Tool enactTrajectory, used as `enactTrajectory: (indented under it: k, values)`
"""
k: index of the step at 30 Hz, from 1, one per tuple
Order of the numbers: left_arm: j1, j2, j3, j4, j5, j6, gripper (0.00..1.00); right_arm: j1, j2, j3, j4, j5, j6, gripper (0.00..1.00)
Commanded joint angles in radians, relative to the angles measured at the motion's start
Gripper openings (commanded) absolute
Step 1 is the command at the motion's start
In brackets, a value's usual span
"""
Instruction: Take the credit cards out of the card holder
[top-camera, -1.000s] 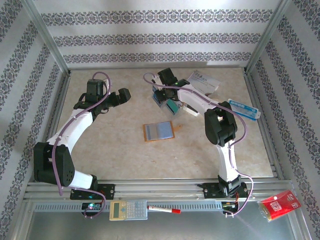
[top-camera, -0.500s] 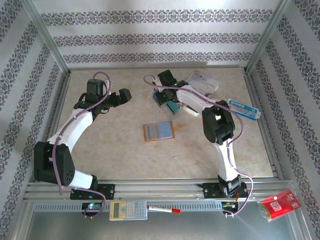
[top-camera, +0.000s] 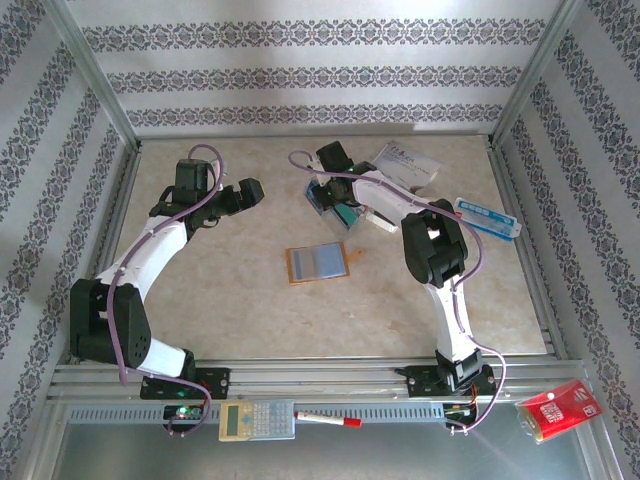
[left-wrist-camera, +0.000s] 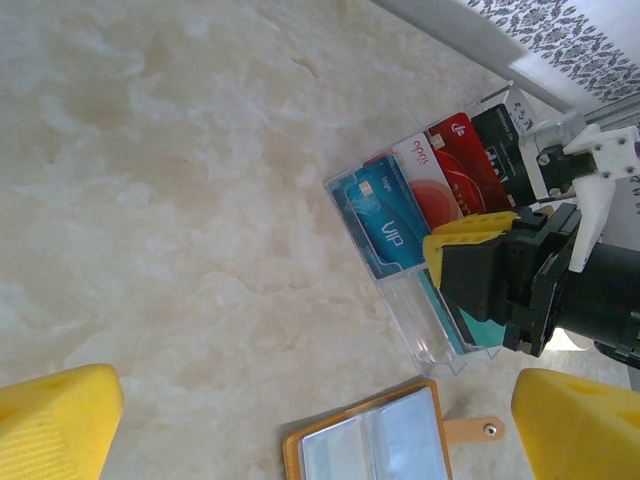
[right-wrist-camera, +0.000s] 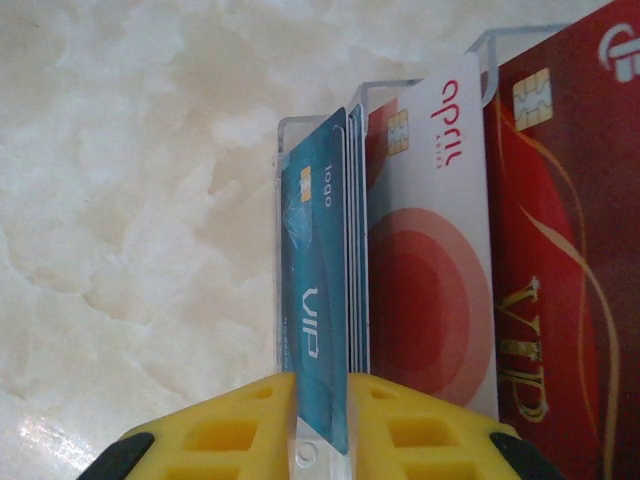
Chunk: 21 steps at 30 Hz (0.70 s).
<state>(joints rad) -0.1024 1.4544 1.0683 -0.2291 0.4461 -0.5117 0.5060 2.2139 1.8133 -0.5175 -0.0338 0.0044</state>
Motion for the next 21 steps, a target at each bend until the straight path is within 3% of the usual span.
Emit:
enactTrajectory:
  k: [1,8,15,21]
  values:
    - [0.013,0.008,0.025,-0.017,0.022,0.008,1.00,-0.007,-0.028,0.035,-0.021,0.021,0.026,0.23]
    - [0.014,0.003,0.019,-0.015,0.025,0.003,1.00,-0.004,-0.160,-0.025,-0.015,-0.018,0.103,0.27]
    - [0.013,-0.016,-0.067,0.076,0.014,-0.081,1.00,0.051,-0.344,-0.246,0.030,-0.029,0.274,0.35]
    - [0.014,-0.011,-0.190,0.244,0.069,-0.160,1.00,0.174,-0.412,-0.387,0.002,0.012,0.363,0.55]
